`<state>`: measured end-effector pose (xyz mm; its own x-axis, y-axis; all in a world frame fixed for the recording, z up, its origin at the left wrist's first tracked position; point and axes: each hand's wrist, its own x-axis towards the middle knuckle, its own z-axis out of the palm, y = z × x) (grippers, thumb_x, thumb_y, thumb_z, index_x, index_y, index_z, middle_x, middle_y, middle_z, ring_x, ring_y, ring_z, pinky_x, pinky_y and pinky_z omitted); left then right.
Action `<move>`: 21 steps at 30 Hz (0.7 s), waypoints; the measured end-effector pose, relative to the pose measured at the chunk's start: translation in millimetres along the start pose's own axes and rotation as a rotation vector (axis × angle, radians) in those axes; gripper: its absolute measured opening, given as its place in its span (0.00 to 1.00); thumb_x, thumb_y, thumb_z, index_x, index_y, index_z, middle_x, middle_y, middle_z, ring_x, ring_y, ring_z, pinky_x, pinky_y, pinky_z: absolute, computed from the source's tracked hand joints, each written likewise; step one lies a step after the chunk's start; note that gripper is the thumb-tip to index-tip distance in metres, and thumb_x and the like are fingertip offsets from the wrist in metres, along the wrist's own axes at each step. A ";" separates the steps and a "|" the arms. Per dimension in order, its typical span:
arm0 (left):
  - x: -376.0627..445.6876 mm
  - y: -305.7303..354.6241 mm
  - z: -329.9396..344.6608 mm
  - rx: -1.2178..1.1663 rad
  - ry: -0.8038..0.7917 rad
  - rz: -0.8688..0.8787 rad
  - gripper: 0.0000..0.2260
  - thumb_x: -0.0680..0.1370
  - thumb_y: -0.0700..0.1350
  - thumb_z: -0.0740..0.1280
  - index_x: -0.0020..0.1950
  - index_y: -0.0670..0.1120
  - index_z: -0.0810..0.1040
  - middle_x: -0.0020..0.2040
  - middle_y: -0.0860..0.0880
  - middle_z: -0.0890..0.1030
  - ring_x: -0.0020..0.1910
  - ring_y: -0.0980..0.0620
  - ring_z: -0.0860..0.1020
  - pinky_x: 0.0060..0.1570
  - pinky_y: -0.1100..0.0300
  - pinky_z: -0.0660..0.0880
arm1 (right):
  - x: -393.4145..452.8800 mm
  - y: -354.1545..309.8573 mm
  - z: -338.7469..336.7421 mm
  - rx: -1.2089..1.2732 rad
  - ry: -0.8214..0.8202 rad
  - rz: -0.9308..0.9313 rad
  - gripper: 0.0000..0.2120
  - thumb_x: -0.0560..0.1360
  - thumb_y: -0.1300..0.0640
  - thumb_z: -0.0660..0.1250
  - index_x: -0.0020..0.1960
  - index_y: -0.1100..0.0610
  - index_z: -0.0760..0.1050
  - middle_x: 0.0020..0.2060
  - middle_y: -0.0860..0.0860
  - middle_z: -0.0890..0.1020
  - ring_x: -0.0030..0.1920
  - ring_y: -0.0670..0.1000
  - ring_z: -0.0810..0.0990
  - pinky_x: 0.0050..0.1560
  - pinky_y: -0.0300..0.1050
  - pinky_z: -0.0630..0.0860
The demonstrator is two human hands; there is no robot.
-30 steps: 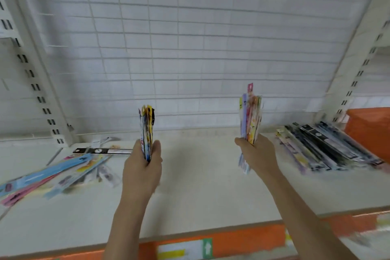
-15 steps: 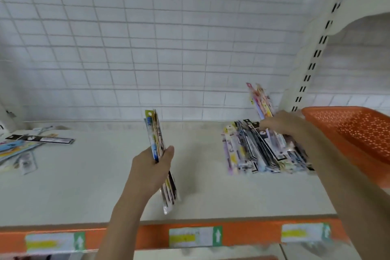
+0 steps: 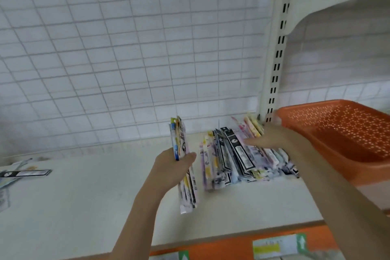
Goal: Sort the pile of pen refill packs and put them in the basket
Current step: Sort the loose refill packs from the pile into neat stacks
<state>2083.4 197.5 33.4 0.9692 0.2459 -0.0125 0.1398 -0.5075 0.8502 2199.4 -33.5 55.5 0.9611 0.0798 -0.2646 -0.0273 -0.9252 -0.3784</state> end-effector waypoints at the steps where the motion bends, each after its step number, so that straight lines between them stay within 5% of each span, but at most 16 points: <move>1: 4.8 4.2 5.9 -0.022 -0.026 0.017 0.11 0.76 0.50 0.65 0.41 0.43 0.70 0.34 0.50 0.71 0.31 0.53 0.69 0.32 0.63 0.66 | -1.1 3.5 0.9 0.014 0.029 -0.022 0.53 0.68 0.33 0.65 0.77 0.61 0.43 0.76 0.58 0.44 0.76 0.60 0.49 0.75 0.54 0.54; 3: 13.5 11.0 15.6 -0.059 -0.050 0.031 0.13 0.74 0.50 0.67 0.54 0.46 0.73 0.43 0.52 0.78 0.38 0.57 0.75 0.34 0.65 0.69 | -2.2 9.8 3.9 0.057 0.075 -0.075 0.51 0.72 0.36 0.65 0.76 0.60 0.38 0.76 0.58 0.39 0.76 0.60 0.50 0.75 0.53 0.55; 4: 17.3 13.4 19.0 -0.068 -0.047 0.026 0.15 0.74 0.51 0.68 0.57 0.48 0.71 0.47 0.52 0.78 0.41 0.57 0.76 0.35 0.65 0.70 | -4.4 11.0 4.9 0.106 0.089 -0.081 0.48 0.73 0.38 0.65 0.77 0.59 0.39 0.76 0.59 0.42 0.74 0.60 0.59 0.73 0.52 0.61; 6: 24.0 17.7 23.9 -0.060 -0.029 0.023 0.15 0.73 0.50 0.69 0.56 0.48 0.71 0.47 0.51 0.79 0.41 0.56 0.77 0.33 0.64 0.72 | -7.8 15.3 8.4 0.168 0.133 -0.120 0.37 0.76 0.41 0.61 0.75 0.60 0.53 0.71 0.63 0.62 0.56 0.57 0.79 0.61 0.49 0.74; 7: 27.6 20.0 25.6 -0.049 -0.030 0.026 0.14 0.72 0.50 0.70 0.54 0.47 0.73 0.45 0.51 0.80 0.40 0.56 0.78 0.33 0.64 0.72 | -9.9 17.0 11.0 0.142 0.144 -0.120 0.31 0.77 0.41 0.57 0.71 0.63 0.61 0.64 0.63 0.72 0.47 0.55 0.81 0.54 0.47 0.76; 9: 35.2 26.3 27.5 -0.002 -0.061 0.026 0.08 0.72 0.50 0.70 0.48 0.48 0.76 0.41 0.51 0.80 0.37 0.55 0.77 0.31 0.63 0.72 | -14.7 20.3 16.6 0.052 0.172 -0.116 0.26 0.80 0.43 0.54 0.65 0.64 0.69 0.56 0.61 0.78 0.45 0.54 0.79 0.51 0.45 0.75; 14: 66.3 48.0 41.8 0.167 -0.107 0.005 0.14 0.71 0.51 0.70 0.36 0.44 0.70 0.30 0.47 0.71 0.27 0.51 0.71 0.27 0.64 0.69 | -20.4 35.1 30.9 0.037 0.453 -0.182 0.16 0.79 0.54 0.56 0.64 0.60 0.71 0.65 0.59 0.70 0.60 0.58 0.72 0.62 0.49 0.67; 17: 81.6 59.9 59.4 0.272 -0.096 -0.004 0.20 0.72 0.52 0.70 0.31 0.46 0.61 0.27 0.49 0.66 0.24 0.53 0.67 0.27 0.64 0.67 | -26.4 43.4 41.1 0.129 0.600 -0.215 0.14 0.77 0.58 0.60 0.61 0.59 0.74 0.61 0.58 0.75 0.58 0.57 0.74 0.61 0.47 0.68; 21: 90.5 65.6 76.9 0.458 -0.115 0.012 0.19 0.73 0.53 0.68 0.34 0.44 0.62 0.31 0.48 0.69 0.27 0.53 0.70 0.26 0.63 0.66 | -32.7 49.7 49.4 0.214 0.663 -0.249 0.11 0.76 0.61 0.62 0.57 0.61 0.76 0.54 0.57 0.79 0.49 0.57 0.78 0.49 0.49 0.75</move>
<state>2195.9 123.0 47.6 0.9839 0.1577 -0.0840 0.1781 -0.8285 0.5309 2153.0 -63.8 1.6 0.9082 -0.0256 0.4178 0.2255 -0.8109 -0.5399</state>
